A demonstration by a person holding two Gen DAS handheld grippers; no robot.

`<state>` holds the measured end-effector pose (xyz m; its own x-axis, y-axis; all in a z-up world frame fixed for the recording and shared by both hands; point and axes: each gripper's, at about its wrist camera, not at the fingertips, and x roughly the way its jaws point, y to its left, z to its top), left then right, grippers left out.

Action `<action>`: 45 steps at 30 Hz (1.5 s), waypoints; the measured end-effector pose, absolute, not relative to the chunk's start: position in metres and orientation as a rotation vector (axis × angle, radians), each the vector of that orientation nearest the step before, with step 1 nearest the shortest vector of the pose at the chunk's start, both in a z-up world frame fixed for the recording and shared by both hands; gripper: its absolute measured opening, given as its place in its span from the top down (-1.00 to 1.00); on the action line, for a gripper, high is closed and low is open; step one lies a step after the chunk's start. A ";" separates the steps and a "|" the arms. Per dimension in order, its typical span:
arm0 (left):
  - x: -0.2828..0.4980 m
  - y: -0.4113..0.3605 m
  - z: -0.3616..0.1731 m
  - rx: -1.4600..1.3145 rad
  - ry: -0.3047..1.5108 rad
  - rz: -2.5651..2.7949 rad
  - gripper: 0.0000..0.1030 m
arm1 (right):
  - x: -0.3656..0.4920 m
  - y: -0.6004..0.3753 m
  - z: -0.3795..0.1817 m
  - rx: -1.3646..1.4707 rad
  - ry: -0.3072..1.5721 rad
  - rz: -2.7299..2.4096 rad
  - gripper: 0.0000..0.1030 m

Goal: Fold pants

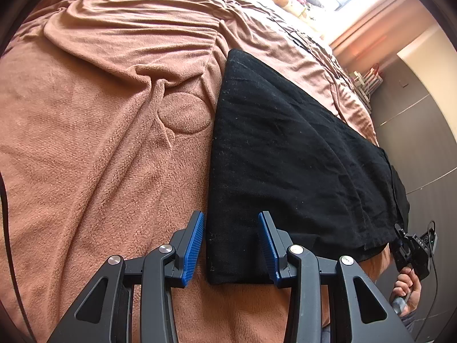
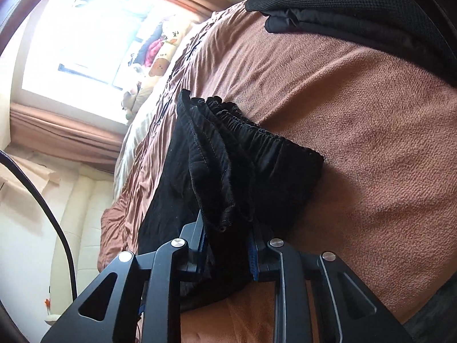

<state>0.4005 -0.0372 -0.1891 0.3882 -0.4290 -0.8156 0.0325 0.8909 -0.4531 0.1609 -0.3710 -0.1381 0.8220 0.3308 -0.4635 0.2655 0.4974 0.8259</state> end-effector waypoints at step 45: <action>0.416 -0.045 -0.179 -0.558 1.206 -0.465 0.84 | 0.167 -0.373 -0.113 0.892 0.754 -0.111 0.82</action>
